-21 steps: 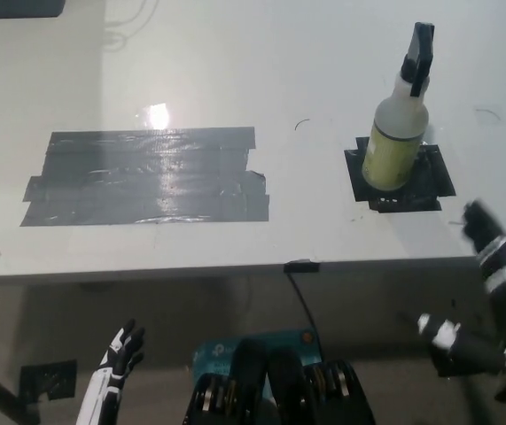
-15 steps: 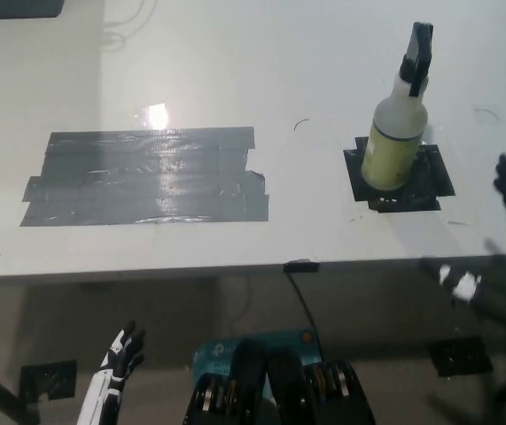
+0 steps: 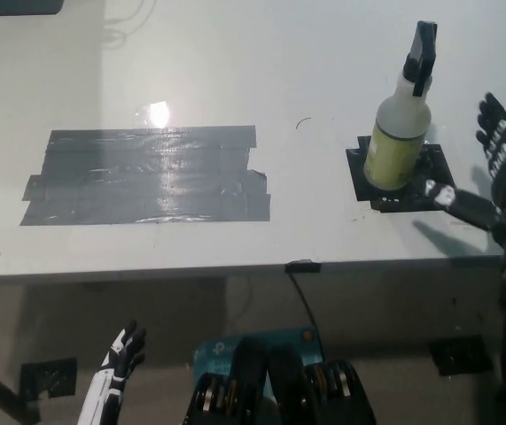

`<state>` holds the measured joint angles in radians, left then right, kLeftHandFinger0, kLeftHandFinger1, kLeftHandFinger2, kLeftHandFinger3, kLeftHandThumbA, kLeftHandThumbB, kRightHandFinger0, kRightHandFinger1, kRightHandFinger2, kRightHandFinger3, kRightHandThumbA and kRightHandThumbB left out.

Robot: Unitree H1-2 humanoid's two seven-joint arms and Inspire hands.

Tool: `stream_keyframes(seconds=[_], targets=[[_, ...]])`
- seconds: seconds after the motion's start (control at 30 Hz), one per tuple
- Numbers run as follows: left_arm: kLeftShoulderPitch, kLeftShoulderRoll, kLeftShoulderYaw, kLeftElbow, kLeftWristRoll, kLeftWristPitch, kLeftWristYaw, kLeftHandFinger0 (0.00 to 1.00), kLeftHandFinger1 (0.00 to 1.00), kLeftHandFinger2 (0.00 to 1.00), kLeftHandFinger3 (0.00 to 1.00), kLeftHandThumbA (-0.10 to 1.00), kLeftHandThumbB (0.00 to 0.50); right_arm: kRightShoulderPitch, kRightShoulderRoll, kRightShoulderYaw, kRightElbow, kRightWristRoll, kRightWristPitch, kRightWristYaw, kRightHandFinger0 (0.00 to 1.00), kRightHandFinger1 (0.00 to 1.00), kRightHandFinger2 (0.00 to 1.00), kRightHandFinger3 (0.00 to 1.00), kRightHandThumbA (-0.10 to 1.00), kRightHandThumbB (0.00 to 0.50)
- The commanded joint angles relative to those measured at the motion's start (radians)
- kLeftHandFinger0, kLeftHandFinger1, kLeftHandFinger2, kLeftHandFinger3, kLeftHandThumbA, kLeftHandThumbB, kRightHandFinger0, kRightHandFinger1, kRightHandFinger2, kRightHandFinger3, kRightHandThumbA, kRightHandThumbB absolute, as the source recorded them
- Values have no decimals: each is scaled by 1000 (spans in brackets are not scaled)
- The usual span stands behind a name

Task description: A spray bottle is kept on the black marked spot on the table infront of the robot and the robot extends its right arm to pick it up and hands it to a person

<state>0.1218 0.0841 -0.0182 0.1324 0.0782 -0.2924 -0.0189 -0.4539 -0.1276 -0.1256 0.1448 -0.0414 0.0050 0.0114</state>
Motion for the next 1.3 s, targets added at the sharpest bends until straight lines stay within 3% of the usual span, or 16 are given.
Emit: stream_keyframes(seconds=[0.0, 0.2, 0.33, 0.5, 1.27], targets=[[-2, 9, -4, -23, 1, -34, -6, 1000, 1000, 1000, 1000, 1000, 425, -106, -14, 4, 79, -3, 27, -23, 1000, 1000, 1000, 1000, 990, 375], [1, 11, -7, -29, 9, -39, -6, 1000, 1000, 1000, 1000, 1000, 404, -208, 3, 6, 206, 10, 62, -23, 1000, 1000, 1000, 1000, 1000, 390], [0, 10, -8, -32, 10, -32, -5, 1000, 1000, 1000, 1000, 1000, 409, -246, 15, 15, 236, 5, 68, -25, 1000, 1000, 1000, 1000, 982, 344], [4, 13, -10, -39, 14, -37, -5, 1000, 1000, 1000, 1000, 1000, 389, -286, 35, 18, 294, 17, 57, -24, 1000, 1000, 1000, 1000, 928, 354], [-7, 10, -10, -52, 0, -51, -5, 1000, 1000, 1000, 1000, 1000, 372, -390, 43, -17, 500, 76, 37, -26, 1000, 1000, 1000, 1000, 875, 383]])
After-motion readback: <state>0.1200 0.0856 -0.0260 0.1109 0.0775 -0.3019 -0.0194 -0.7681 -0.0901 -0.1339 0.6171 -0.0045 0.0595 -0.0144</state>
